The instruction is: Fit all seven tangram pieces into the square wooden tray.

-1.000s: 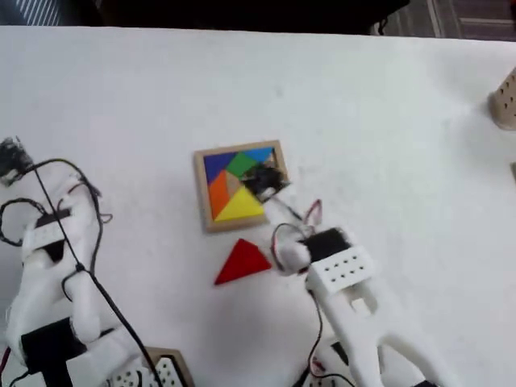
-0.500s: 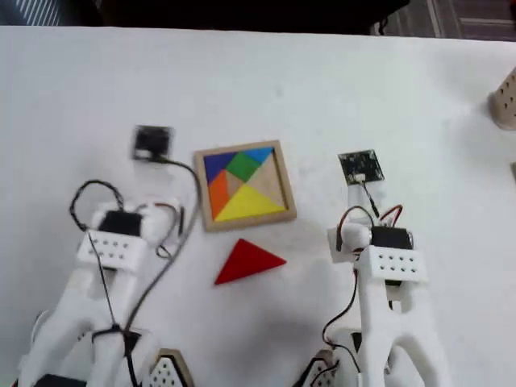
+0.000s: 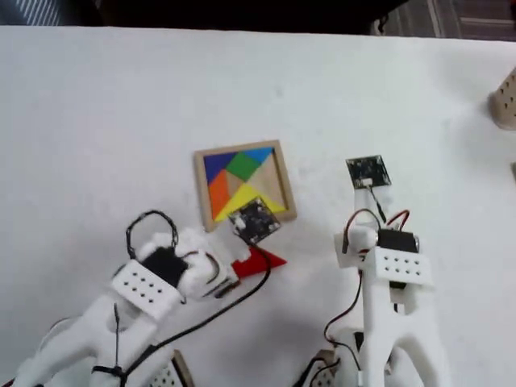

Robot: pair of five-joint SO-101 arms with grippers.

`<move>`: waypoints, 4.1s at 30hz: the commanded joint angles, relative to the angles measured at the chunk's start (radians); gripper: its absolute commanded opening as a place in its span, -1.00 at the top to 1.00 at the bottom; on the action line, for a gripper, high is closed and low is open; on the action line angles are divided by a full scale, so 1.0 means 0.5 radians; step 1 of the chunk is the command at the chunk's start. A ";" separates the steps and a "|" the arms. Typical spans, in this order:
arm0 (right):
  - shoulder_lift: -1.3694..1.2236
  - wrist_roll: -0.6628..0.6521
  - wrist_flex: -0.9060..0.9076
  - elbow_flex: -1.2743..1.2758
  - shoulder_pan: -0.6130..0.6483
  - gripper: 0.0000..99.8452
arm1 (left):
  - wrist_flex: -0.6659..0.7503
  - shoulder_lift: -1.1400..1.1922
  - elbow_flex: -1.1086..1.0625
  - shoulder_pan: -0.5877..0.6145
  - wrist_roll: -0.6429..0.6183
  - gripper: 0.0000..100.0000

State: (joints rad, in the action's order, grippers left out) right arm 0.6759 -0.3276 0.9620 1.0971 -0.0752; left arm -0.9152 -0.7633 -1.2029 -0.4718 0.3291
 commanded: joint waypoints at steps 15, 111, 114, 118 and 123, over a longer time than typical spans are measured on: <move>0.054 -0.028 -0.048 0.012 -0.002 0.96 | 0.261 0.664 0.417 -0.112 0.295 0.26; 0.066 -0.519 -0.005 0.184 0.222 0.96 | 0.267 1.622 1.231 0.060 0.381 0.36; 0.066 -0.519 -0.005 0.184 0.219 0.96 | 0.258 1.625 1.231 0.060 0.381 0.36; 0.066 -0.519 -0.008 0.184 0.219 0.96 | 0.150 1.631 1.231 0.060 0.497 0.37; 0.066 -0.519 -0.008 0.184 0.219 0.96 | 0.015 1.631 1.231 0.060 0.635 0.37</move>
State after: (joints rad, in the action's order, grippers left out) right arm 0.6790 -0.5777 0.9590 1.1922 0.0261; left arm -0.8692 0.0575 -0.6306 -0.4488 0.6145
